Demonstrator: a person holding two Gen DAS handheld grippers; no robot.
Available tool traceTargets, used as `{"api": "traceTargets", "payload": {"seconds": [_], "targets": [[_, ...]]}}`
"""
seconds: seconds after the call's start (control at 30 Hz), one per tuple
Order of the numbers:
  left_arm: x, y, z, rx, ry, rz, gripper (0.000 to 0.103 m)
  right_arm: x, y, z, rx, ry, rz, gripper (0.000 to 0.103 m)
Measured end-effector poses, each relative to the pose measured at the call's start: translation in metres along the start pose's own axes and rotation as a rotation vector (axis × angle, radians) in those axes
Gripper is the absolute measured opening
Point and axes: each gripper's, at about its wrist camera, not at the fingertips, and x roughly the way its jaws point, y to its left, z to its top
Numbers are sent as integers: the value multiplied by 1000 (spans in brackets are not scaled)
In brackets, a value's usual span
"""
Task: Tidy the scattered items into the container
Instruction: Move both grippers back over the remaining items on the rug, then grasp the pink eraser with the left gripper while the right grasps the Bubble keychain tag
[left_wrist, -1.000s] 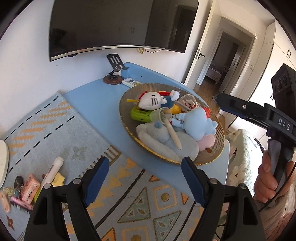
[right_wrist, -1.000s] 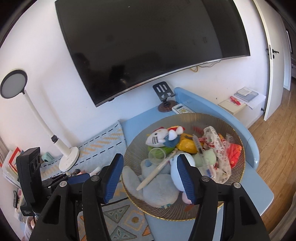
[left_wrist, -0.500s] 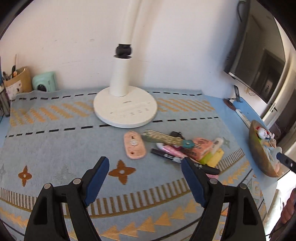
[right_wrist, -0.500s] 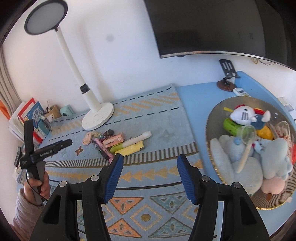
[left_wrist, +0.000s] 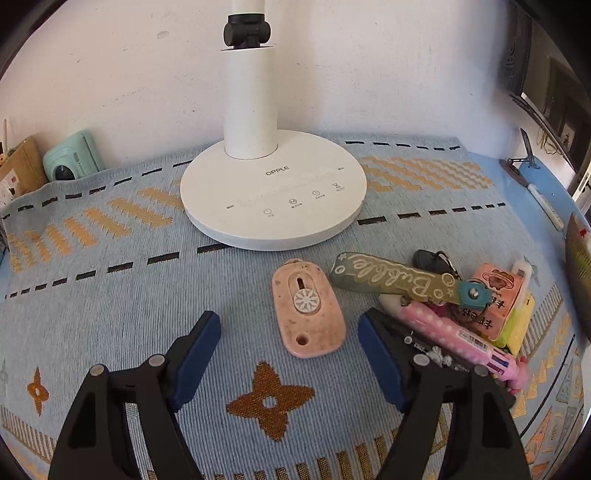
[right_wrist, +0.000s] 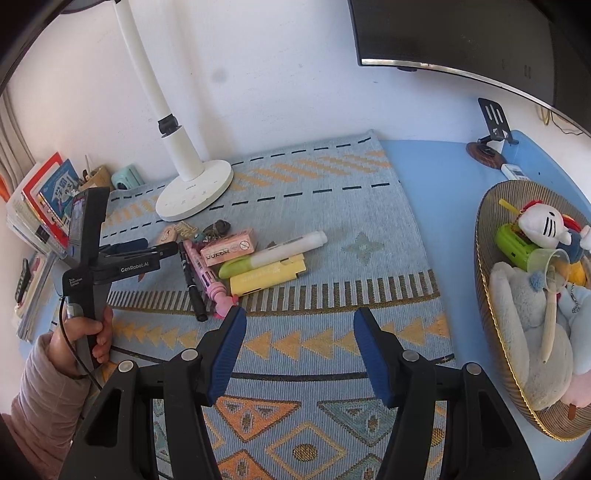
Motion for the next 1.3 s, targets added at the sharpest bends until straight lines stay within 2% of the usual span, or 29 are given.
{"api": "traceTargets", "payload": {"seconds": [0.07, 0.13, 0.2, 0.23, 0.37, 0.43, 0.53, 0.63, 0.8, 1.03, 1.07, 1.13, 1.17, 1.3], "targets": [[1, -2, 2, 7, -3, 6, 71, 6, 0, 2, 2, 10, 7, 60], [2, -5, 4, 19, -8, 3, 63, 12, 3, 3, -5, 26, 8, 60], [1, -9, 5, 41, -19, -7, 35, 16, 8, 4, -22, 36, 4, 60], [0, -10, 5, 47, -20, -12, 34, 18, 10, 4, -31, 40, 1, 60], [-4, -6, 2, 42, -9, -39, 33, 24, 22, 13, -71, 53, 1, 60], [-10, 1, -4, 34, 8, -53, 33, 28, 32, 21, -96, 54, 34, 60], [-21, 15, -19, 22, 12, -26, 33, 38, 50, 37, -142, 60, 107, 60], [-28, 29, -33, -9, -19, -23, 33, 69, 76, 54, -222, 146, 165, 62], [-28, 26, -33, 4, -25, -7, 34, 109, 121, 78, -332, 175, 177, 62], [-29, 37, -34, -42, -31, -70, 34, 150, 157, 94, -464, 228, 179, 62], [-29, 37, -34, -42, -32, -71, 34, 157, 161, 92, -489, 245, 172, 60], [-29, 36, -34, -38, -31, -68, 34, 170, 167, 89, -539, 266, 136, 44], [-29, 36, -34, -38, -31, -69, 34, 176, 168, 88, -554, 278, 121, 33], [-29, 36, -34, -41, -31, -77, 34, 176, 167, 90, -540, 253, 143, 23]]}}
